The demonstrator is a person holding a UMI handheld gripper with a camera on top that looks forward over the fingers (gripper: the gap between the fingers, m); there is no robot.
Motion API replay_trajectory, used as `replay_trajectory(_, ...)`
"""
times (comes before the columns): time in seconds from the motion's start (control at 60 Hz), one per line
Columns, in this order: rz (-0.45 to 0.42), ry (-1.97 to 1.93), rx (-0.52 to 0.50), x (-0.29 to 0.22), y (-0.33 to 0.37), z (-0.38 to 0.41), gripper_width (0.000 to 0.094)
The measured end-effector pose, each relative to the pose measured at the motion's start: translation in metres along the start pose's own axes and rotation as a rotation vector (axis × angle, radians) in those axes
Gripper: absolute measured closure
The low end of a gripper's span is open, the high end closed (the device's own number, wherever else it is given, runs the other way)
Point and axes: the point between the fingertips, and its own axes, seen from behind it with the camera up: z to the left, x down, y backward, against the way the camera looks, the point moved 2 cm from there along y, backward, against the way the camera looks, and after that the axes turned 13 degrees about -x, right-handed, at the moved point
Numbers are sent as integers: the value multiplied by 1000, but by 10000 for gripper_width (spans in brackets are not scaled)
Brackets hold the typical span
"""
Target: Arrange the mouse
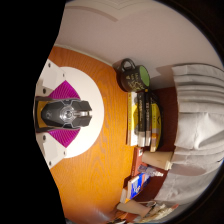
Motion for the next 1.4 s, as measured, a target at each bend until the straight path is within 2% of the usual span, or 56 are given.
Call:
replay_trajectory(0.067, -10, 34, 19, 0, 0, 0, 570)
replay_trajectory(0.233, -3, 20, 28, 0, -4, -1, 429)
replay_trajectory(0.267, 17, 13, 24, 2, -3, -1, 359)
replay_trajectory(0.333, 16, 7, 24, -7, 11, -1, 153)
replay_trajectory(0.383, -13, 17, 15, -21, 26, -1, 87)
replay_trajectory(0.55, -125, 42, -12, -64, 103, -15, 87)
replay_trajectory(0.7, -191, 31, -18, -76, 186, -47, 85)
replay_trajectory(1.017, -235, 34, -6, -30, 309, -109, 90)
replay_trajectory(1.4, -237, 19, 37, 24, 359, -157, 90)
